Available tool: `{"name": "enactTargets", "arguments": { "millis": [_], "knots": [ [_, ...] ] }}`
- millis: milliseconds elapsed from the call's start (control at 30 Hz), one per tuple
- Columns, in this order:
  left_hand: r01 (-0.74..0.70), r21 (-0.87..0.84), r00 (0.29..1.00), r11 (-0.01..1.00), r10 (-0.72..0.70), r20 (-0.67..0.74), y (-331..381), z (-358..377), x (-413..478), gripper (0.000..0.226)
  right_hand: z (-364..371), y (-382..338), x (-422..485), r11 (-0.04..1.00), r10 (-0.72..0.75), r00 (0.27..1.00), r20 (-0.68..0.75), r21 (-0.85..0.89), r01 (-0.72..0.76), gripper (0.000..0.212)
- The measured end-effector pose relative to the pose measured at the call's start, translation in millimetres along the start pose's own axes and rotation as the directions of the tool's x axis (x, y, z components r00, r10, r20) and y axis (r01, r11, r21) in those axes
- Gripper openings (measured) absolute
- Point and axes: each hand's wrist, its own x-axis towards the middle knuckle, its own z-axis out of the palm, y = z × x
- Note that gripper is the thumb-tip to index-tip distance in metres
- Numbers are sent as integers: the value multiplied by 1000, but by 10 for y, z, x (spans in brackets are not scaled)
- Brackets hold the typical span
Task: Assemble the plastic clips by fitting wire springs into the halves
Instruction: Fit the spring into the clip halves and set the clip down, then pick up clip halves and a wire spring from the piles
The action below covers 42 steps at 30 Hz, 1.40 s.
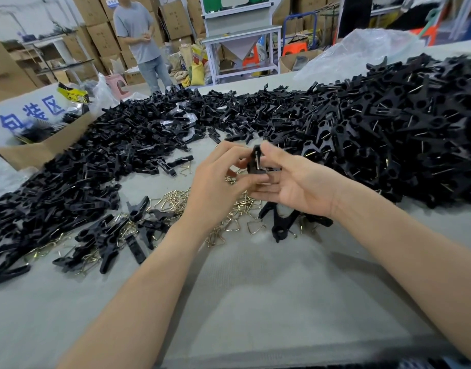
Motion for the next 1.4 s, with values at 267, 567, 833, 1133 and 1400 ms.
{"name": "enactTargets", "arguments": {
  "millis": [267,567,833,1133,1400],
  "knots": [
    [84,130,995,988,-90,44,-77,-63,36,26,-103,-29,-8,603,-476,878,-49,-744,286,41],
    [131,173,968,976,-164,191,-113,-125,58,65,-136,-40,-16,315,-588,807,53,-904,288,33],
    [525,482,804,702,-595,-9,-772,-466,39,59,-371,-310,-99,231,-920,335,-203,-972,45,44],
    [534,565,742,629,-669,44,-1100,-444,194,52,-443,-230,-34,202,-906,324,-271,-952,-230,51],
    [581,439,793,686,-598,-115,-1181,-533,217,12,-256,-46,38,78,-889,445,-105,-994,-78,37]
  ]
}}
